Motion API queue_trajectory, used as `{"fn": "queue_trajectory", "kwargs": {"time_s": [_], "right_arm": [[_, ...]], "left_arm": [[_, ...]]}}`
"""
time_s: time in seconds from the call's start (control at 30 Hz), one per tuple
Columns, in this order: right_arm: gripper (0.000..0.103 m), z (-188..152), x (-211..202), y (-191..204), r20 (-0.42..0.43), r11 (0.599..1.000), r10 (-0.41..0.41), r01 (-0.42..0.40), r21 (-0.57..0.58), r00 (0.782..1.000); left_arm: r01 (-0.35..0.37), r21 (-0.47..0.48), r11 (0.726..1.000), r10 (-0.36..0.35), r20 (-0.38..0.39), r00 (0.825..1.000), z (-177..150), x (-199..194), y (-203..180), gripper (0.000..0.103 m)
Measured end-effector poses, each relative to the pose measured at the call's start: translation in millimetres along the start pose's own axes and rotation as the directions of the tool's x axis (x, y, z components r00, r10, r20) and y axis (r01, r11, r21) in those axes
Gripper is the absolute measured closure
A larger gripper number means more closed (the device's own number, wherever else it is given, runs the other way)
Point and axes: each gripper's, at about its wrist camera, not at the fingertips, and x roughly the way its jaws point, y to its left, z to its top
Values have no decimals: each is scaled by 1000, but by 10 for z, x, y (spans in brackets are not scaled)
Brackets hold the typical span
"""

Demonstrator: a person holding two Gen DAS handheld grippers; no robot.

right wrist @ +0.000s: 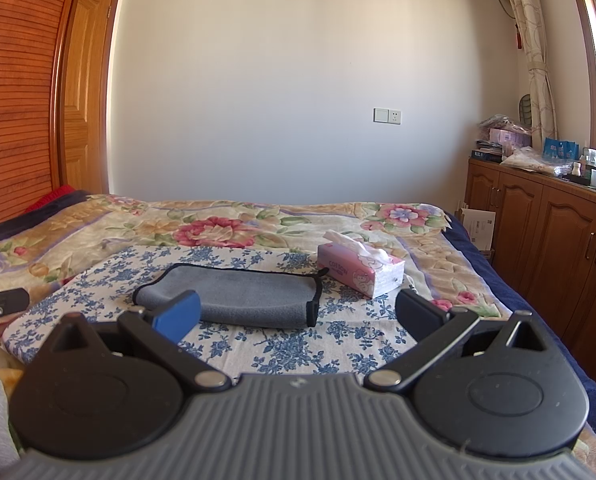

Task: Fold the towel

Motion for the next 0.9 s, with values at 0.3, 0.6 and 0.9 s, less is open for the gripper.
{"fn": "queue_trajectory", "kwargs": {"time_s": [0.3,0.6,0.9], "right_arm": [[0,0,0,0,0,1000,0,0,0,1000],[0,-7,12,17,-1,1000,2,-2,-3,1000],[0,-3,6,16,-2,1000,2,-2,-3,1000]], "left_arm": [[2,2,1000,-2,-2,1000,2,1,-7,0],[1,3,1000,-1,-2,1000,2,-1,-11,0],[1,4,1000,-1,-2,1000,5,2,-15,0]]}}
